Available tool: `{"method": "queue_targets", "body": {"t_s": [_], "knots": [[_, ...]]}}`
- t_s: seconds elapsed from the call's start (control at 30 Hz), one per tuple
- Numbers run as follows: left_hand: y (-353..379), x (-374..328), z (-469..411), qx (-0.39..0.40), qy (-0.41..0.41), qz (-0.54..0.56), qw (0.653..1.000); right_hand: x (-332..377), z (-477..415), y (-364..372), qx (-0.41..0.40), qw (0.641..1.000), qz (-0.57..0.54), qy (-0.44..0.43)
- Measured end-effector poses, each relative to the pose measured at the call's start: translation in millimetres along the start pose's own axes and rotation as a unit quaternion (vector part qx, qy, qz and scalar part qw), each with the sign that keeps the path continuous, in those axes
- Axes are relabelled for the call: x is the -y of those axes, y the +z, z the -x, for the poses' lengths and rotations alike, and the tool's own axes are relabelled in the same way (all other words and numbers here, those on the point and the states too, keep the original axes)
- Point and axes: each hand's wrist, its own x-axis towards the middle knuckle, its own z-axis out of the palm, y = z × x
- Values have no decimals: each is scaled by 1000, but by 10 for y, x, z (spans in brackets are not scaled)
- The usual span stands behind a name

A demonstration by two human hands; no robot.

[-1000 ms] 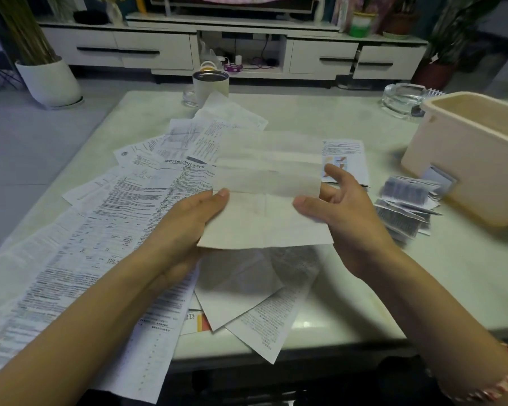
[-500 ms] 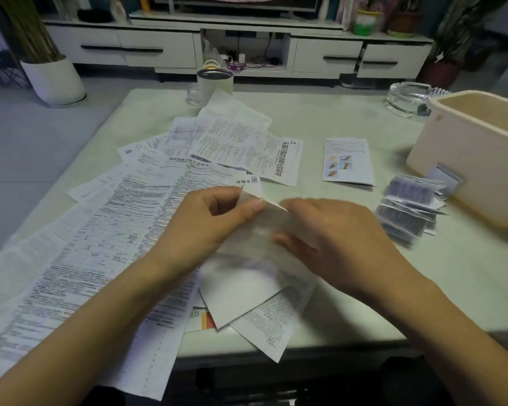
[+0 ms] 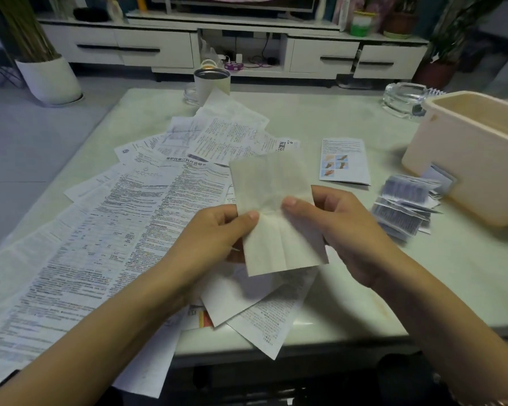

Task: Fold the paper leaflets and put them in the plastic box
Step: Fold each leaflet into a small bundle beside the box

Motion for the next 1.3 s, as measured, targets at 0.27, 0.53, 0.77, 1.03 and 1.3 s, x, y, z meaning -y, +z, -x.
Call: {"method": "queue_targets", "body": {"t_s": [0.27, 0.53, 0.77, 1.03, 1.3], "knots": [[-45, -40, -13, -31, 30, -11, 999, 29, -32, -65, 24, 999, -30, 26], [-46, -68, -14, 8, -14, 53, 998, 62, 18, -30, 72, 995, 40, -54], [-41, 7, -24, -55, 35, 6, 998, 26, -25, -24, -13, 1000, -24, -10], [-7, 96, -47, -123, 127, -58, 983, -25, 10, 58, 70, 994, -41, 77], [45, 24, -6, -94, 69, 54, 992, -73, 33, 79, 96, 992, 41, 77]]}}
